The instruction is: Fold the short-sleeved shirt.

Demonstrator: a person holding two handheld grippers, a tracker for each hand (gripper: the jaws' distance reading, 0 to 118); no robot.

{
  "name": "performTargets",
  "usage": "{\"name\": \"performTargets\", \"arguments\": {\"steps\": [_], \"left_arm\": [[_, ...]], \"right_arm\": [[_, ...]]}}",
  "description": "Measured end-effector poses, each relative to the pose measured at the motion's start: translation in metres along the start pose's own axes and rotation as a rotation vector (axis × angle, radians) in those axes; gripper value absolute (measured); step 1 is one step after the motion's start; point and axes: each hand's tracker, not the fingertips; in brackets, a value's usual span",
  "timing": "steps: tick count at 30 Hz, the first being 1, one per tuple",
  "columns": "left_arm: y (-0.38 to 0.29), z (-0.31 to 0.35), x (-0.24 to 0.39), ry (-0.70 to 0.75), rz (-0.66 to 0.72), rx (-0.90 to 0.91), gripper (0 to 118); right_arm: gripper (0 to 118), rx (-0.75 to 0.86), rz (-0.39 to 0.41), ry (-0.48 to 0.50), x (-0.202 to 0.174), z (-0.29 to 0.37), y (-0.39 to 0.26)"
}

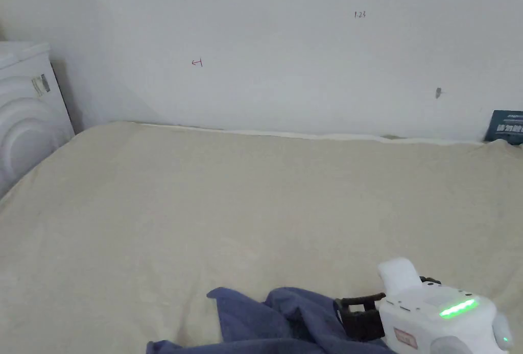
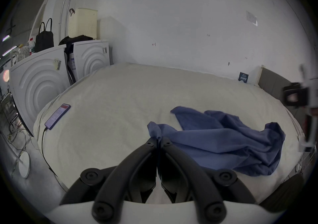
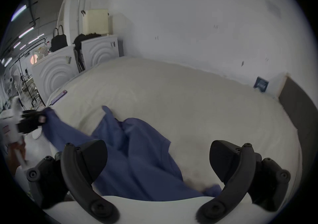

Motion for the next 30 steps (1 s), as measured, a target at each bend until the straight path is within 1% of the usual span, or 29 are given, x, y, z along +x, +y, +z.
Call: {"name": "performTargets", "arguments": {"steps": [2,3,5,6,8,9,10,11,12,13,14,15,16,17,18,19,20,21,22,25,26,27,28,29,30], "left_arm": [[0.002,0.002,-0.001,-0.019,0.04,0.006,0],[0.002,0.002,-0.002,-0.03,0.048,-0.001,0],[0.001,0.002,-0.003,-0.006,0.029,-0.014,0],[0.001,0.004,-0.004,-0.001,0.036,-0.014,0],[-0.002,0.006,-0.011,-0.018,0.071,-0.027,0],[-0.004,0.006,-0.013,-0.025,0.081,-0.029,0],[-0.009,0.004,-0.017,-0.058,0.11,-0.04,1],[-0.014,0.001,-0.02,-0.083,0.141,-0.058,1],[-0.017,-0.001,-0.022,-0.069,0.129,-0.072,0],[-0.021,-0.001,-0.023,-0.037,0.096,-0.089,0],[-0.024,0.001,-0.025,-0.03,0.095,-0.093,0],[-0.026,0.003,-0.028,-0.032,0.105,-0.093,0],[-0.027,0.006,-0.031,-0.026,0.117,-0.094,0],[-0.028,0.007,-0.033,-0.023,0.128,-0.093,0],[-0.028,0.008,-0.034,-0.022,0.136,-0.092,0],[-0.027,0.009,-0.035,-0.022,0.143,-0.093,0],[-0.027,0.01,-0.035,-0.027,0.143,-0.093,1],[-0.026,0.01,-0.037,-0.04,0.154,-0.094,0],[-0.026,0.01,-0.038,-0.046,0.178,-0.082,0],[-0.019,0.01,-0.041,-0.034,0.169,-0.044,0],[-0.014,0.011,-0.043,-0.059,0.176,-0.02,1],[-0.009,0.012,-0.043,-0.087,0.214,0.027,0],[0.0,0.013,-0.042,-0.08,0.238,0.046,0],[0.01,0.012,-0.039,-0.072,0.238,0.055,0],[0.02,0.011,-0.036,-0.077,0.221,0.073,0]], "right_arm": [[118,-0.109,0.052,0.003,0.006,-0.05,0.012],[118,-0.14,0.091,0.012,0.006,-0.069,0.016],[115,-0.224,0.172,0.073,0.0,-0.104,0.027],[112,-0.245,0.219,0.1,-0.005,-0.117,0.03],[105,-0.266,0.296,0.121,-0.018,-0.139,0.032],[99,-0.284,0.318,0.109,-0.022,-0.15,0.032],[93,-0.294,0.36,0.074,-0.031,-0.154,0.033],[88,-0.322,0.382,0.083,-0.039,-0.16,0.03],[85,-0.343,0.386,0.102,-0.044,-0.165,0.026],[85,-0.364,0.379,0.131,-0.05,-0.168,0.019],[73,-0.349,0.365,0.153,-0.052,-0.165,0.017],[69,-0.314,0.368,0.102,-0.053,-0.157,0.018],[58,-0.304,0.316,0.121,-0.054,-0.151,0.019],[26,-0.253,0.312,0.072,-0.056,-0.142,0.016],[1,-0.23,0.356,-0.009,-0.049,-0.142,0.015],[1,-0.251,0.334,0.035,-0.039,-0.145,0.013],[1,-0.25,0.334,0.036,-0.035,-0.141,0.01],[1,-0.22,0.344,-0.024,-0.032,-0.133,0.008],[1,-0.169,0.335,-0.076,-0.03,-0.116,0.005],[1,0.001,0.167,-0.164,-0.003,-0.05,0.005],[1,0.058,0.111,-0.203,0.008,-0.021,0.004],[1,0.11,0.061,-0.229,0.02,0.009,0.003],[1,0.169,0.013,-0.251,0.03,0.042,0.001],[1,0.223,-0.013,-0.275,0.04,0.077,0.0],[1,0.263,-0.011,-0.312,0.051,0.102,-0.002]]}}
